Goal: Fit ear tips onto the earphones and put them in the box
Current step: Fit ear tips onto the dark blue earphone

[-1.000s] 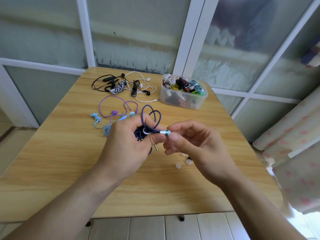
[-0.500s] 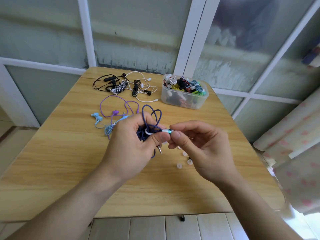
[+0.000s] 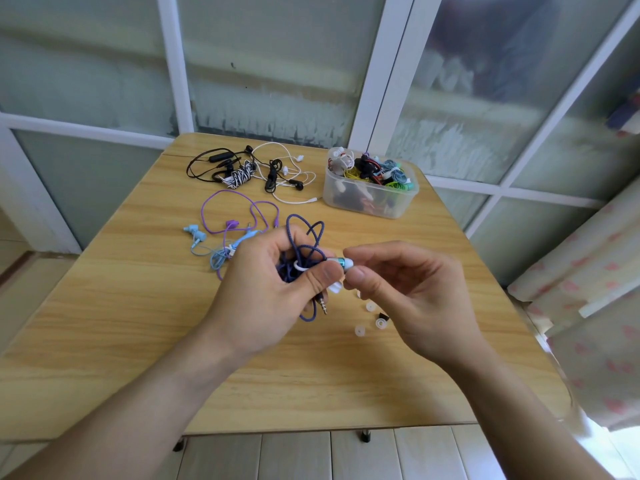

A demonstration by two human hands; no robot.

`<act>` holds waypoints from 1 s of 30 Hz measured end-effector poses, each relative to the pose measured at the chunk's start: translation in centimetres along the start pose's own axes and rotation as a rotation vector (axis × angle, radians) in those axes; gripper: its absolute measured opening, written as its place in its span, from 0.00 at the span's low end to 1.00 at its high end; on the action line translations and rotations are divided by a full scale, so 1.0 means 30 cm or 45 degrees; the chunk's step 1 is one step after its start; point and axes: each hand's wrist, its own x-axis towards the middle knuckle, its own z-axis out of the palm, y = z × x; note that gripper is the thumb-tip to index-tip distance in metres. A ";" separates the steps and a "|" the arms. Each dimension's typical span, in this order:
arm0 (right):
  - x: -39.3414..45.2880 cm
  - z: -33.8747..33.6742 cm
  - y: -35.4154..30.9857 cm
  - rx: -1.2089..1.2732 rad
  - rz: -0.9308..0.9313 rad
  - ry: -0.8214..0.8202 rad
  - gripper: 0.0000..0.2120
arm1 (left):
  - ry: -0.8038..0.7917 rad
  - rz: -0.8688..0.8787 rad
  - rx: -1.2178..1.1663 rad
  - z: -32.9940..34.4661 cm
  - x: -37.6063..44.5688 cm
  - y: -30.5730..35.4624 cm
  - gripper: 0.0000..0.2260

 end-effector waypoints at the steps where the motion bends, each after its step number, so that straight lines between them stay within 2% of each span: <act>1: 0.000 -0.002 -0.001 -0.025 -0.004 0.002 0.08 | -0.018 -0.024 -0.006 0.000 0.001 -0.001 0.11; 7: 0.002 -0.009 0.006 -0.104 0.036 -0.052 0.10 | -0.132 -0.255 -0.124 0.005 -0.002 0.005 0.11; 12: 0.008 -0.003 0.017 -0.119 0.108 -0.042 0.09 | -0.146 -0.425 -0.154 0.005 0.003 0.000 0.21; 14: 0.008 -0.003 0.016 -0.122 0.129 -0.066 0.10 | -0.149 -0.443 -0.154 0.002 0.004 -0.001 0.18; 17: 0.009 -0.010 0.016 -0.049 0.178 -0.081 0.14 | -0.141 -0.448 -0.140 -0.002 0.005 -0.002 0.10; 19: 0.010 -0.015 0.016 0.031 0.198 -0.066 0.14 | -0.136 -0.463 -0.146 -0.004 0.006 -0.003 0.10; 25: 0.009 -0.013 0.016 0.162 0.227 -0.099 0.09 | -0.158 -0.464 -0.203 -0.004 0.006 0.000 0.21; 30: 0.011 -0.017 0.023 0.326 0.336 -0.186 0.07 | -0.252 -0.560 -0.302 -0.005 0.005 0.003 0.11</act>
